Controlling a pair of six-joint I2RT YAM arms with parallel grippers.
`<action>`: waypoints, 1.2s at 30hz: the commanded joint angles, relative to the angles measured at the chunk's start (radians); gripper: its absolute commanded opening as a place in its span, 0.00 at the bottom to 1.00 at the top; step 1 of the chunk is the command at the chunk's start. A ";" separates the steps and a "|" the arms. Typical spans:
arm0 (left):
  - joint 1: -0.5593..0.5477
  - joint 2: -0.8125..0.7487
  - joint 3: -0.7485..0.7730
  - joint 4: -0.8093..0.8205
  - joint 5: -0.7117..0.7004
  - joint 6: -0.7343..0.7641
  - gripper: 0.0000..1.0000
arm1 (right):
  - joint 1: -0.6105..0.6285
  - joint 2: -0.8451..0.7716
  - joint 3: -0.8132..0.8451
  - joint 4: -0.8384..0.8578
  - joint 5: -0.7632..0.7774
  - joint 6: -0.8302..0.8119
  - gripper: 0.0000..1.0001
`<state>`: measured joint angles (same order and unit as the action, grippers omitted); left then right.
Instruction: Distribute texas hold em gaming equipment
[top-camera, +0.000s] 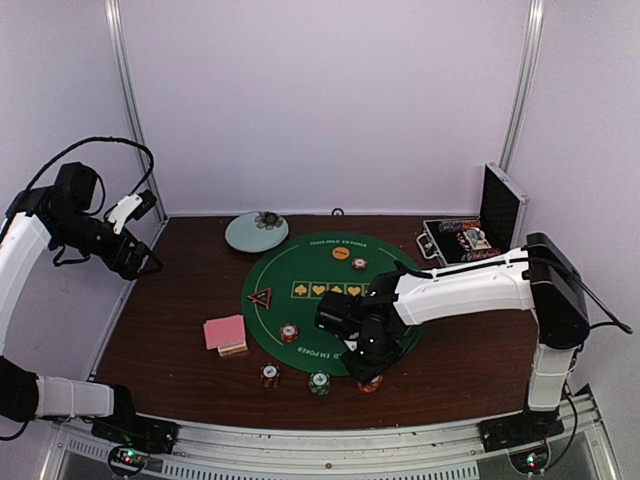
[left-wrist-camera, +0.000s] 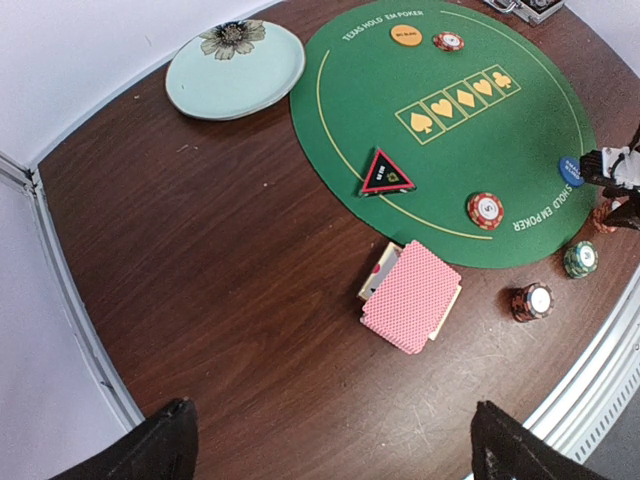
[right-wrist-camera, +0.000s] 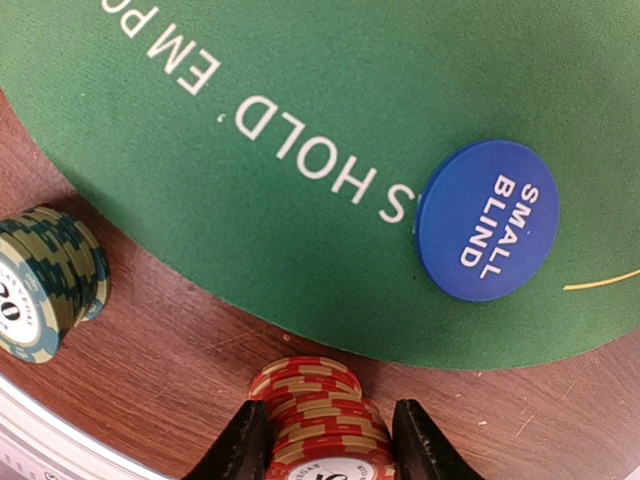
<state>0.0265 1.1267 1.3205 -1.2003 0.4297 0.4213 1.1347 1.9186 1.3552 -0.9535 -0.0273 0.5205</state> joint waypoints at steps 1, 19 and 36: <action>0.006 -0.014 0.026 -0.002 0.002 0.014 0.98 | -0.006 0.002 -0.006 -0.004 0.006 -0.004 0.38; 0.006 -0.018 0.023 -0.001 0.004 0.017 0.98 | -0.010 -0.062 0.112 -0.112 0.008 -0.014 0.23; 0.006 -0.026 0.025 -0.001 0.006 0.016 0.98 | -0.215 -0.063 0.002 -0.029 0.044 -0.038 0.23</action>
<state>0.0265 1.1145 1.3205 -1.2030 0.4294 0.4263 0.9630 1.8671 1.3968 -1.0359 -0.0166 0.4950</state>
